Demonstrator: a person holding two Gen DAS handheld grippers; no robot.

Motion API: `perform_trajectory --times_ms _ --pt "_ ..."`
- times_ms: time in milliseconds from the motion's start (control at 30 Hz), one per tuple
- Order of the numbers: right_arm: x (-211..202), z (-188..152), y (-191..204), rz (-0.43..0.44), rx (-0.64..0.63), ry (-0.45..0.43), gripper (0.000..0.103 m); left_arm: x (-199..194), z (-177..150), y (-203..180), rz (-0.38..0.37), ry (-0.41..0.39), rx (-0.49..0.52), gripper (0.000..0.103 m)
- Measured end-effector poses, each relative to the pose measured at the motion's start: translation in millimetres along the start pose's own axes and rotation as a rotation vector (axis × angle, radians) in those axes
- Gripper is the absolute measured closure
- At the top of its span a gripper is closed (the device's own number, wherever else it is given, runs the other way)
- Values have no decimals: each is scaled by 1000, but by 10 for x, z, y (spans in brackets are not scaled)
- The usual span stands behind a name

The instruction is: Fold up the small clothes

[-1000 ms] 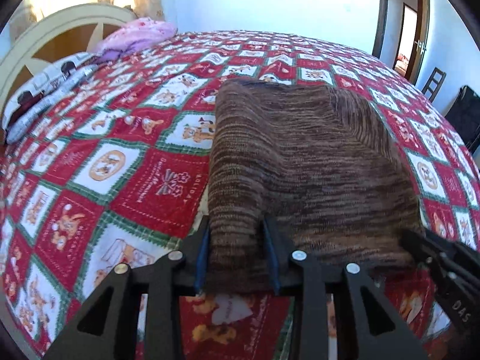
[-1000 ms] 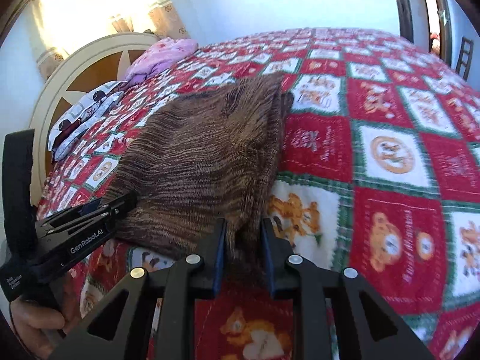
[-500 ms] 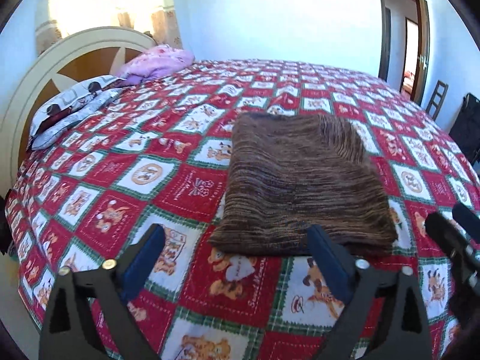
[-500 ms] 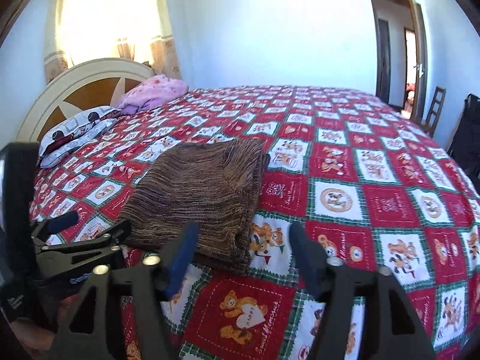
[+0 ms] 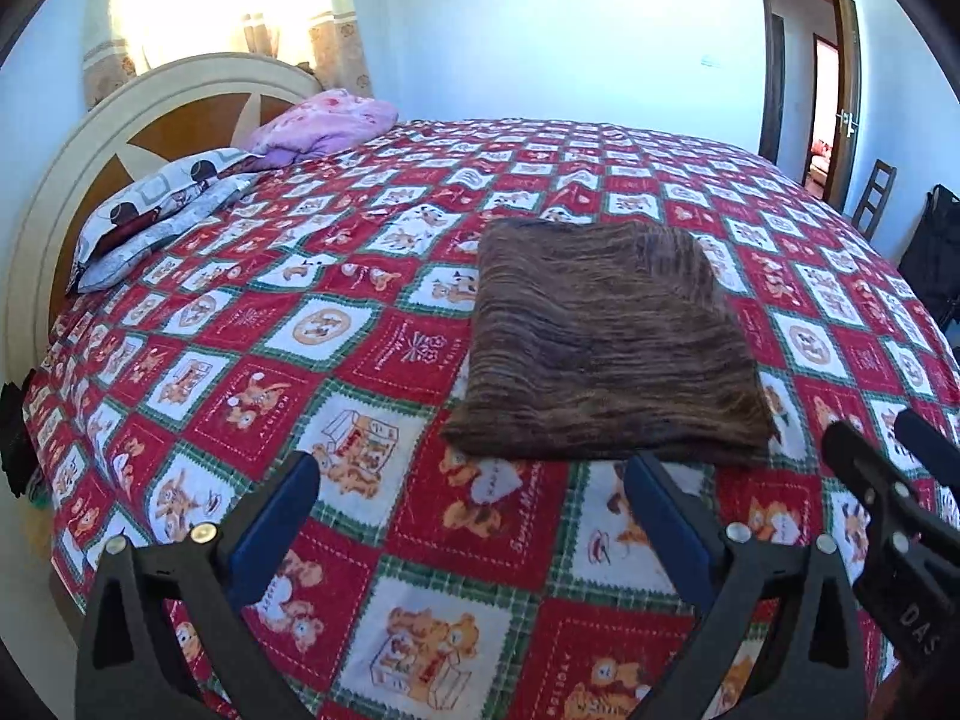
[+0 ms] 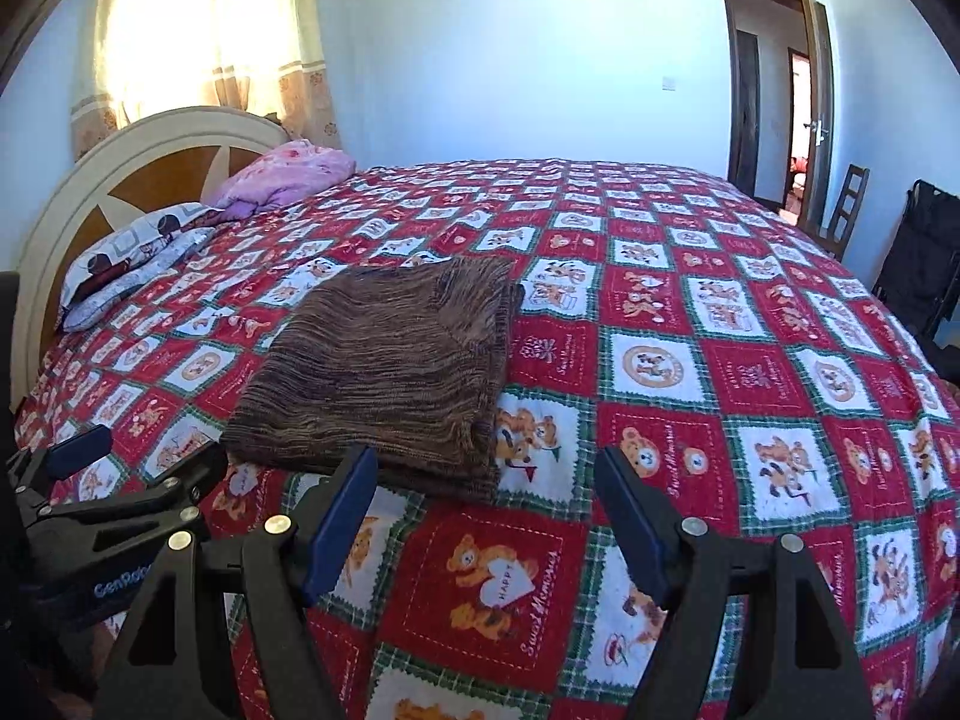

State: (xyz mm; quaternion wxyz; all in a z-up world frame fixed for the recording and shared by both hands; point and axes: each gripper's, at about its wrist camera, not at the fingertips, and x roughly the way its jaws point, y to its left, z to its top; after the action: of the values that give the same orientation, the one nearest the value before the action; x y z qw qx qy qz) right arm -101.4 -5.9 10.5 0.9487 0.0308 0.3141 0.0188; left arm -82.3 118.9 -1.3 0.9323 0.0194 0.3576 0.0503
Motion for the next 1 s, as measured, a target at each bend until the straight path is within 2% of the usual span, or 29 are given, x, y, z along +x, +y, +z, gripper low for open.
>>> perform_trajectory --times_ms 67,200,267,367,500,600,700,1000 --pt "-61 9 1 -14 -5 -18 28 -57 -3 -2 -19 -5 -2 0" --pt "-325 78 -4 -41 -10 -114 27 -233 56 48 -49 -32 -32 0" --pt "-453 150 -7 -48 -7 -159 27 -347 98 76 -45 -67 -40 0" --pt "-689 342 17 -58 -10 -250 20 -576 233 111 -17 -150 -48 0" --pt "-951 656 37 -24 23 -337 15 -771 422 135 17 -198 -31 0" --pt "-1067 779 36 11 75 -348 14 -922 464 184 38 -240 -45 0" --pt "-1128 726 28 42 119 -357 13 -988 441 205 48 -263 -54 0" --pt "-990 556 -70 -4 155 -315 12 -969 382 64 88 -253 -7 0"
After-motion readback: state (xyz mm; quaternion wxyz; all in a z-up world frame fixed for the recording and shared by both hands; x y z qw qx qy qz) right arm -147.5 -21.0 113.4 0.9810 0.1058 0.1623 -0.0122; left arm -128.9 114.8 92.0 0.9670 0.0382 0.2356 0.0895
